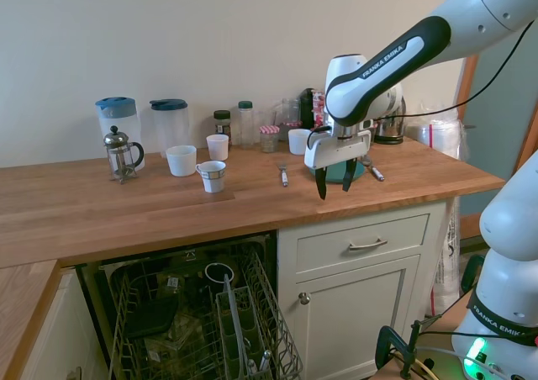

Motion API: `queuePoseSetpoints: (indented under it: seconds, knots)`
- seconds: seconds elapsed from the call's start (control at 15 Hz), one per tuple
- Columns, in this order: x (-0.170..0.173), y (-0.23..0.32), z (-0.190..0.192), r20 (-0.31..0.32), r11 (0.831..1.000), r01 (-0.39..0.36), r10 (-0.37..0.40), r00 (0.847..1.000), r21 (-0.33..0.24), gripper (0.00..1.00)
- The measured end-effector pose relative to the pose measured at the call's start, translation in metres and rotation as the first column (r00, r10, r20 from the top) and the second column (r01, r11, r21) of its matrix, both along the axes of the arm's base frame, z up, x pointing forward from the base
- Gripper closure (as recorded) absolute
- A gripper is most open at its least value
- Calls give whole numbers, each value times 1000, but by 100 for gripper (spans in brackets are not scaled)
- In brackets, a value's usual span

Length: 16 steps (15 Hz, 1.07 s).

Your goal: Put the fork in the dishwasher

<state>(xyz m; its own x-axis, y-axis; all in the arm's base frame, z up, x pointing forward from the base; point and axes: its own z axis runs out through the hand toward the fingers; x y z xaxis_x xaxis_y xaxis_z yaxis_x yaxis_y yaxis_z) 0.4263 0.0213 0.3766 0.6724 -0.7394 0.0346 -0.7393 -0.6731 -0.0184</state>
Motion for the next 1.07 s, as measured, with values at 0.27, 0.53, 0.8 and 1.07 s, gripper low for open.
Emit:
queuePoseSetpoints:
  seconds: [0.27, 0.53, 0.8, 1.07]
  knots:
    - [6, 2, 0, 14, 1000, 24, -25, 1000, 14, 0]
    - [40, 22, 1, 80, 990, 130, -134, 988, 49, 0]
    - [81, 26, 6, 165, 961, 267, -276, 947, 73, 0]
    - [115, 28, 0, 218, 920, 387, -390, 894, 60, 0]
